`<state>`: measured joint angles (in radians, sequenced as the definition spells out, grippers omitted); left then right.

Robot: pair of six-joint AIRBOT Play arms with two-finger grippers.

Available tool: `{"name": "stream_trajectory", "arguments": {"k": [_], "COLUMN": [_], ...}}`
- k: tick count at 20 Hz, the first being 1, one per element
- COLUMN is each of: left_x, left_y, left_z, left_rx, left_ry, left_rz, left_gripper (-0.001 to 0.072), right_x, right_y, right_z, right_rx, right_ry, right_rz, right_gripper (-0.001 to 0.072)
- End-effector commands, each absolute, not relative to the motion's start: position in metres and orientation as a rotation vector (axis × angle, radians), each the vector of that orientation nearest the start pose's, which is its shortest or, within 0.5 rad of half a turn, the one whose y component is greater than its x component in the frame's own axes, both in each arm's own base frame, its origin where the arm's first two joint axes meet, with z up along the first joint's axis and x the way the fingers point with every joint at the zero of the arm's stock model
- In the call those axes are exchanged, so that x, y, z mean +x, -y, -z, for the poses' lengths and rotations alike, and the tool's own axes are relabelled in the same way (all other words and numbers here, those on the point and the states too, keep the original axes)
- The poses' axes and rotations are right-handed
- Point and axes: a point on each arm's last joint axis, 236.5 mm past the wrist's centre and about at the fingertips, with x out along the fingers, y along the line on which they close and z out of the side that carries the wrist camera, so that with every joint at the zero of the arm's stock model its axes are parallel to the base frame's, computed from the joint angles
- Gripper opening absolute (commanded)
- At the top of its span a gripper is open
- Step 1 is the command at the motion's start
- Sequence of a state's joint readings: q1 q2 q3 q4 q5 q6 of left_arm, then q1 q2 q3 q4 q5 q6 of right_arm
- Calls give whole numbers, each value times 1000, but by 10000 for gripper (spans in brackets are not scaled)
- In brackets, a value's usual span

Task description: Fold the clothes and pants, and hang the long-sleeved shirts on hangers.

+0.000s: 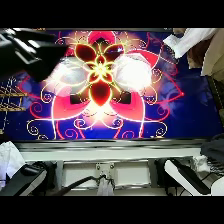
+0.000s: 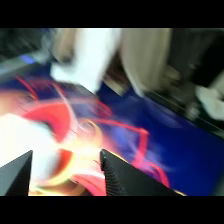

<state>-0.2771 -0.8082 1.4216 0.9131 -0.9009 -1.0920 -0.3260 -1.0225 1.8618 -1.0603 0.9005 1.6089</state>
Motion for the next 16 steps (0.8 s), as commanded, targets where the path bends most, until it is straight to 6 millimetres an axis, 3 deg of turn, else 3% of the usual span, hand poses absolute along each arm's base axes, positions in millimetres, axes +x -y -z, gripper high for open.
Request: {"name": "stream_trajectory", "arguments": {"k": [1,4,8,16], "left_x": [300,306,306,307], "left_y": [167,149,150,150], "left_z": [-406,-402,-401,-401], "left_rx": [77,99,94,94], "left_ry": [-71,-92,-93,-96], "left_rz": [619,535,540,539], "left_gripper": [414,416,419,420], "right_x": [381,364,338,334], "right_y": [-76,-131,-171,-177], "right_z": [-383,-328,-279,-278], "right_rx": [153,76,54,48], "right_ry": [-325,-405,-545,-553], "right_rz": [-364,-510,-631,-651], "right_gripper": [460,461,460,460]}}
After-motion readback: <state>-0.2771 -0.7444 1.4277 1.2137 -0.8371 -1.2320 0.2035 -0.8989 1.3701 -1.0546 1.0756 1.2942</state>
